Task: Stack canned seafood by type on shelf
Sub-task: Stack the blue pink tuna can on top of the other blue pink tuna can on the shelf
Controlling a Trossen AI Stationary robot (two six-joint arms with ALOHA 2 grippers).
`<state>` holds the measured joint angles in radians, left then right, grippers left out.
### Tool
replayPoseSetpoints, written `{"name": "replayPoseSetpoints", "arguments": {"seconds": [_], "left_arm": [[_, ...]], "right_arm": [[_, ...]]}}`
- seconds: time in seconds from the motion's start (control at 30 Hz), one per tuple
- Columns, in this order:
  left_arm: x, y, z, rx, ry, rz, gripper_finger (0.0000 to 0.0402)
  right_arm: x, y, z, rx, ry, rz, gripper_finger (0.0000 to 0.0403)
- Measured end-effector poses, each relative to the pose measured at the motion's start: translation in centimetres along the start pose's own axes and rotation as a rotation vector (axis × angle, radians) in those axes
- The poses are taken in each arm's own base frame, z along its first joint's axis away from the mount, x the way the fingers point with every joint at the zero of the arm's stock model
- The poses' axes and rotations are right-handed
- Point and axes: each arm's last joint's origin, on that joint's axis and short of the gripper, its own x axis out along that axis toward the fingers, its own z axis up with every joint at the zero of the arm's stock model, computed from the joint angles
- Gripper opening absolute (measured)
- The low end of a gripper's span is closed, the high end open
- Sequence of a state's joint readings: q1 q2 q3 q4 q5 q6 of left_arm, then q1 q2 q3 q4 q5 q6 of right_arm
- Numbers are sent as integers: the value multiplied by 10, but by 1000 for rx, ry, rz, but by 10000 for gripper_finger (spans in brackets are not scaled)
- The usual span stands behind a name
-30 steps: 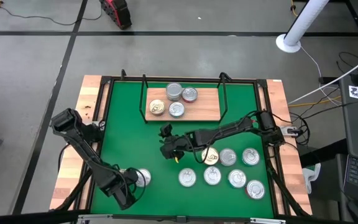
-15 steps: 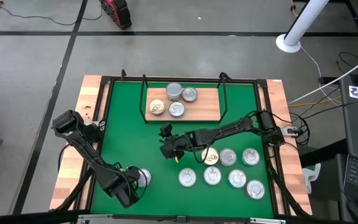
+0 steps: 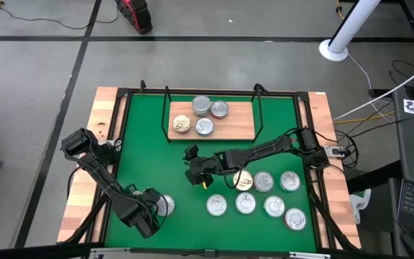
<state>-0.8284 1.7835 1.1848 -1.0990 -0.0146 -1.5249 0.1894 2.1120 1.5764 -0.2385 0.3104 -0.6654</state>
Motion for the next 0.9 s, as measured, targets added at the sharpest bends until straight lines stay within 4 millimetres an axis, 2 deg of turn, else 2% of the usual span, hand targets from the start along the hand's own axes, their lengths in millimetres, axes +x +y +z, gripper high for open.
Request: {"name": "replayPoseSetpoints", "arguments": {"seconds": [0.33,0.5,0.9], "left_arm": [[1,5,0,22,3,52,9],[1,5,1,25,-27,54,2],[-1,6,34,77,-103,56,0]], "right_arm": [[0,1,1,15,-37,49,308],[0,2,2,14,-45,57,308],[-1,7,6,15,-186,240,308]]}}
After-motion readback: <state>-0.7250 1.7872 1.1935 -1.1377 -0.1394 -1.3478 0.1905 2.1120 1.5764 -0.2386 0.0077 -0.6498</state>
